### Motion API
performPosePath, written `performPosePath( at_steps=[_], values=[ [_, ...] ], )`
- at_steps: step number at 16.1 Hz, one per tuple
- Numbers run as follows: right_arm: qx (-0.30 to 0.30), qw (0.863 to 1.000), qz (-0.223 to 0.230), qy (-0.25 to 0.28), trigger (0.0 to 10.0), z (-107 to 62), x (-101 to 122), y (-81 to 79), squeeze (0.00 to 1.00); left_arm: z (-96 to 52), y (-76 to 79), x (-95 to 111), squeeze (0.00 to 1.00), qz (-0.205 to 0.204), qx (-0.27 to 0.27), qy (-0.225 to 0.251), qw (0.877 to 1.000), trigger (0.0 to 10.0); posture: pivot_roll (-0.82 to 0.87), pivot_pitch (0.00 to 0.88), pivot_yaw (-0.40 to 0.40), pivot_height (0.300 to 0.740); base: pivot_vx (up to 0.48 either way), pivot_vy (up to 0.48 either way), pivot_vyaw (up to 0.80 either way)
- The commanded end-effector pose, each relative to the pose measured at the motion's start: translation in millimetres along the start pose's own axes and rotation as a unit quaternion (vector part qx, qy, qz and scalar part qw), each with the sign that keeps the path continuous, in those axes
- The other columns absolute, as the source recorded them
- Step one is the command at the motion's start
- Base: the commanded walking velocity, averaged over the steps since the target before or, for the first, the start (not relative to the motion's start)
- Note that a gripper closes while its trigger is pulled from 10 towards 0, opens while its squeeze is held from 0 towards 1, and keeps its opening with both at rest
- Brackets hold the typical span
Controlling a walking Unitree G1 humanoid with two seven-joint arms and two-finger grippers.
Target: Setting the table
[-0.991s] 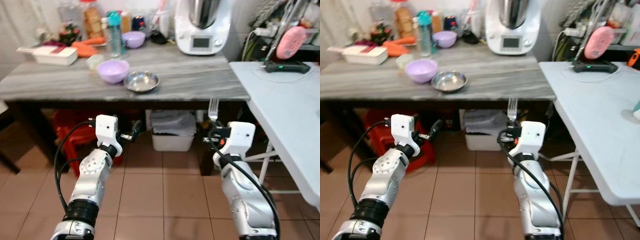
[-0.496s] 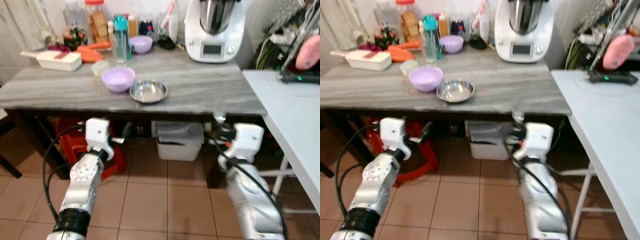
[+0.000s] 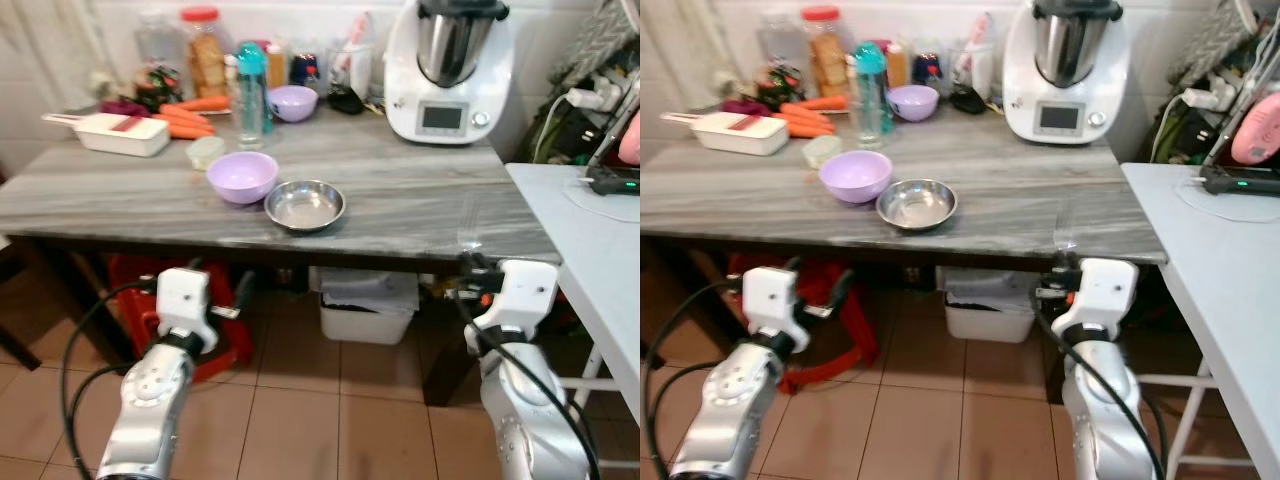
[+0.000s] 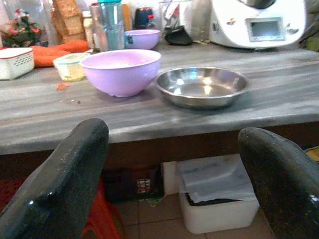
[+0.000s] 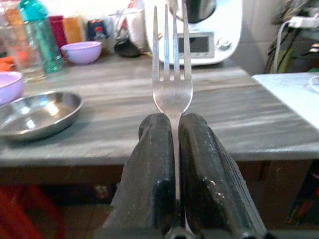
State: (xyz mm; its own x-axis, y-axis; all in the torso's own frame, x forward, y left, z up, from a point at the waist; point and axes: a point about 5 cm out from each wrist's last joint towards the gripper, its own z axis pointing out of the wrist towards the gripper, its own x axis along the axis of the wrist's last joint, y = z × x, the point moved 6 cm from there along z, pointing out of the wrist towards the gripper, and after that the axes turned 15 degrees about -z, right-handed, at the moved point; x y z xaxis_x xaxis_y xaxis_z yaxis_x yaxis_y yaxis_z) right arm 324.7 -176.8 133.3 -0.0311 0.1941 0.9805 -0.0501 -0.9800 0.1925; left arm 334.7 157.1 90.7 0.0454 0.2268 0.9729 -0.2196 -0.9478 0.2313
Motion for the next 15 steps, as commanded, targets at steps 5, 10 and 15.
performPosePath(
  at_steps=[5,10,15],
  values=[
    [-0.008,1.0,-0.008,0.009,10.0,3.9,5,4.2,0.0,6.0,19.4,8,0.0,-0.001,-0.027,0.003,1.0,10.0,-0.11,0.0,0.015,0.74,0.362,0.0,0.0],
    [-0.011,1.0,-0.001,0.012,10.0,7.2,6,3.0,0.0,7.5,26.7,4,0.0,-0.009,-0.039,-0.007,0.999,10.0,-0.1,0.0,0.023,0.74,0.36,0.0,0.0],
    [-0.011,1.0,0.0,0.01,10.0,7.4,6,2.4,0.0,8.1,30.5,3,0.0,-0.011,-0.046,-0.01,0.999,10.0,-0.1,0.0,0.025,0.74,0.326,0.0,0.49]
  ],
)
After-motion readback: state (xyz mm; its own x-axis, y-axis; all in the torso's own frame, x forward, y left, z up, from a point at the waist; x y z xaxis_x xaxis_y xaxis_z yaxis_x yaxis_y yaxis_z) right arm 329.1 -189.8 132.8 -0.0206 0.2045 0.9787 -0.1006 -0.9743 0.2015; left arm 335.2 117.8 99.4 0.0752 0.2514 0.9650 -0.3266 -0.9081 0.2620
